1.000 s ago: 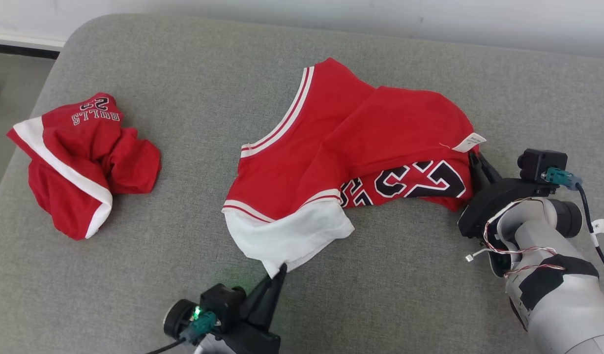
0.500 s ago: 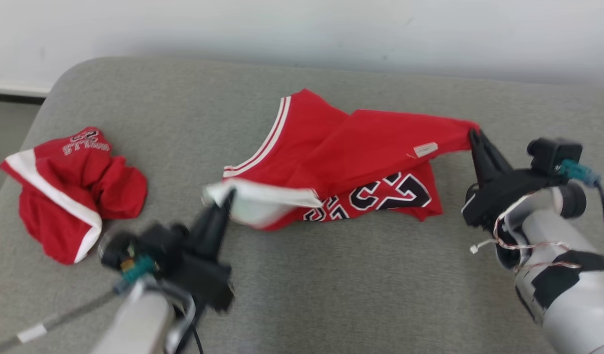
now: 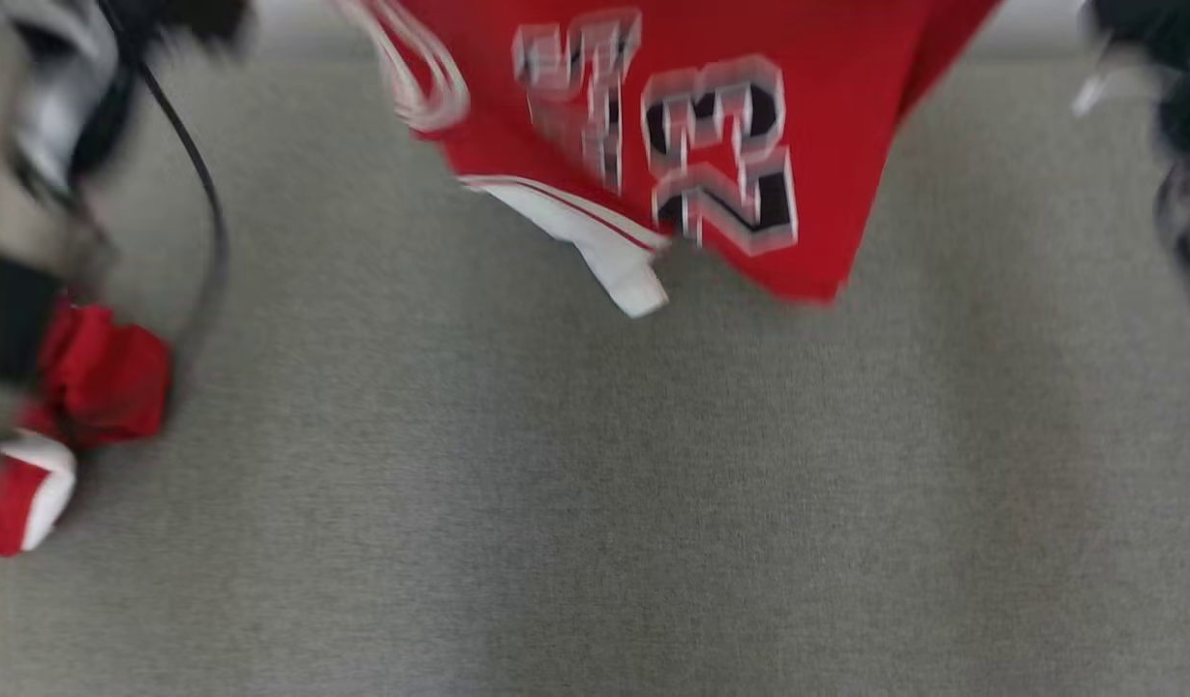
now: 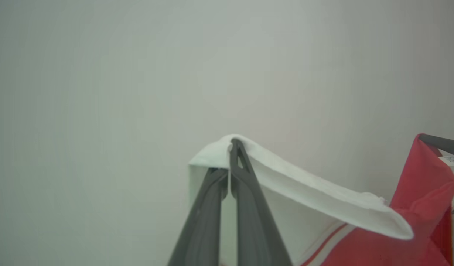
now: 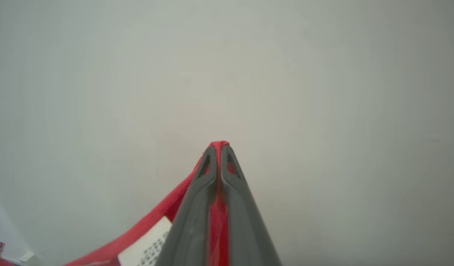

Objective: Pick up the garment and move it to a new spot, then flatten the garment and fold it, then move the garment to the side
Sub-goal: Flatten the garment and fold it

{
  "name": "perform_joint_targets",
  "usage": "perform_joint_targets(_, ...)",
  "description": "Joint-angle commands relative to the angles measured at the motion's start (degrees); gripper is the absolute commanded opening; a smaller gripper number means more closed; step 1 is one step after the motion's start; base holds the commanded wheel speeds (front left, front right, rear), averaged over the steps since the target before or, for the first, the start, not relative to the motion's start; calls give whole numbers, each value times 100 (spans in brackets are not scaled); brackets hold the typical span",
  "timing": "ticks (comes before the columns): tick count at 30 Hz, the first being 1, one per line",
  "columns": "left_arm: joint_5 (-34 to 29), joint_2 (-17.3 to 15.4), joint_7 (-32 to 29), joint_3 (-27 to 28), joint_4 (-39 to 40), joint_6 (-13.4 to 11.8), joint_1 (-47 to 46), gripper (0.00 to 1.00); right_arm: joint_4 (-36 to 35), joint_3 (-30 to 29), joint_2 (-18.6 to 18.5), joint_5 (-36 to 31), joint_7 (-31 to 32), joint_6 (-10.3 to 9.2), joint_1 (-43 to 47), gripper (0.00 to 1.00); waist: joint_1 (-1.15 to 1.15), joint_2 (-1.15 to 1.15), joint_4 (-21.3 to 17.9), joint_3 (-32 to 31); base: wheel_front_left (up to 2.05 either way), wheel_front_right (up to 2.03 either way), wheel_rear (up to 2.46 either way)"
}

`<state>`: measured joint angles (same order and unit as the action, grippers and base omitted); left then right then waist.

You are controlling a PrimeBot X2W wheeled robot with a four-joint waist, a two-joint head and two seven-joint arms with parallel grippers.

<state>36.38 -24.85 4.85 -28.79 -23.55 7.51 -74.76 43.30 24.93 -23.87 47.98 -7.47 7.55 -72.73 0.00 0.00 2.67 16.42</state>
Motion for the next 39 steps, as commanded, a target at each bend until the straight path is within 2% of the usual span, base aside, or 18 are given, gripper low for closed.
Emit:
perform_joint_targets(1, 70, -49, -25, -30, -154, -10, -391, 0, -9, -44, -53, -10, 66, -14, -297, 0, 0, 0, -245, 890, 0, 0, 0)
perform_joint_targets(7, 75, -27, -196, -95, -945, -12, -2306, 0, 295, -267, -71, -198, 389, -14, -1891, 0, 0, 0, -448, 1579, 0, 0, 0)
perform_joint_targets(11, 42, 8, -249, -233, -1446, -13, -3340, 0, 631, -420, 17, -363, 365, -14, -2856, 0, 0, 0, -588, 1880, 0, 0, 0)
perform_joint_targets(19, 10, 263, -164, -450, -2259, -13, -4778, 0, 1273, -402, 73, -827, 352, -14, -4021, 0, 0, 0, -626, 2227, 0, 0, 0)
perform_joint_targets(27, 87, 582, 8, -878, -2900, -13, -5512, 0, 1886, -389, 222, -1044, 237, -14, -4694, 0, 0, 0, -634, 2418, 0, 0, 0)
perform_joint_targets(32, 242, 554, 123, -1142, -3100, -13, -5629, 0, 2130, -302, 294, -1070, 176, -14, -4890, 0, 0, 0, -660, 2497, 0, 0, 0)
perform_joint_targets(39, 503, 496, 286, -1431, -3267, -13, -5648, 0, 2322, -155, 204, -999, 135, -14, -4964, 0, 0, 0, -651, 2567, 0, 0, 0)
